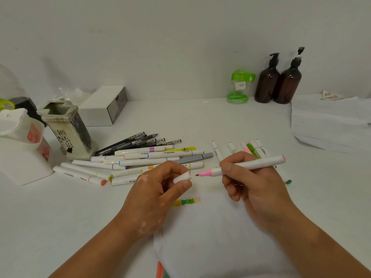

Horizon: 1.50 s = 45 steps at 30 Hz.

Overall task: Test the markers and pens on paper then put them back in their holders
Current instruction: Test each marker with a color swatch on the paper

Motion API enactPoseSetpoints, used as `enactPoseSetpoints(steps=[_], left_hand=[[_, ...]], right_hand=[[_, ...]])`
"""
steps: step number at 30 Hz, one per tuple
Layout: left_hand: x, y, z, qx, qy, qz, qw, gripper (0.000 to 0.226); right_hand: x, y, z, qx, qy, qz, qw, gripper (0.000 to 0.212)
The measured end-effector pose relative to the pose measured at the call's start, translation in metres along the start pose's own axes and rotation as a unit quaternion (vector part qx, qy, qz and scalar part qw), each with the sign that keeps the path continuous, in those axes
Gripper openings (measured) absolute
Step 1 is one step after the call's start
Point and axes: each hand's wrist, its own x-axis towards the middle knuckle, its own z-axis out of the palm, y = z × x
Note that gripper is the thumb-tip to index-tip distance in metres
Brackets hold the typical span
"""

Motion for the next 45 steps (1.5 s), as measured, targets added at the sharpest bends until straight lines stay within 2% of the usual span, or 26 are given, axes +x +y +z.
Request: enactPoseSetpoints(steps=[9,16,19,25,28,32,35,37,39,41,43,45], left_hand=[[-0.005,0.005,0.002,0.013,-0.009,0.056,0.998,0.017],[-0.007,0.006,0.001,0.020,0.002,0.079,0.997,0.021],[-0.007,0.006,0.001,0.028,0.010,0.082,0.996,0.015],[-0.007,0.006,0.005,0.020,0.018,0.078,0.997,0.015],[-0.008,0.006,0.006,0.015,0.007,0.085,0.996,0.017],[-0.003,0.005,0.003,0.026,-0.001,0.091,0.996,0.016],[0.001,0.003,0.001,0.029,0.018,0.090,0.995,0.019],[0.002,-0.001,-0.003,0.027,0.028,0.076,0.996,0.023],[0.003,-0.006,-0.008,0.032,0.026,0.075,0.996,0.025],[0.003,-0.007,-0.010,0.048,0.016,0.084,0.995,0.027],[0.002,-0.007,-0.007,0.068,0.003,0.099,0.993,0.027],[0.002,-0.006,-0.003,0.078,0.001,0.103,0.992,0.027]], right_hand=[[-0.005,0.007,0.005,-0.066,-0.067,0.002,0.996,0.009],[-0.005,0.006,0.006,-0.043,-0.071,0.014,0.996,0.017],[-0.006,0.006,0.007,-0.036,-0.069,0.016,0.997,0.023],[-0.005,0.005,0.010,-0.028,-0.061,0.011,0.998,0.010],[-0.006,0.004,0.011,-0.020,-0.068,0.009,0.997,0.018],[-0.006,0.003,0.009,-0.052,-0.068,0.014,0.996,0.016],[-0.003,-0.005,0.001,-0.041,-0.099,0.003,0.994,0.039],[-0.001,-0.014,-0.010,-0.003,-0.158,0.035,0.987,0.063],[-0.003,-0.020,-0.019,0.023,-0.217,0.079,0.973,0.072],[-0.004,-0.023,-0.021,-0.031,-0.231,0.103,0.967,0.058],[-0.006,-0.022,-0.016,-0.163,-0.206,0.103,0.959,0.032],[-0.007,-0.018,-0.011,-0.244,-0.196,0.100,0.944,0.025]])
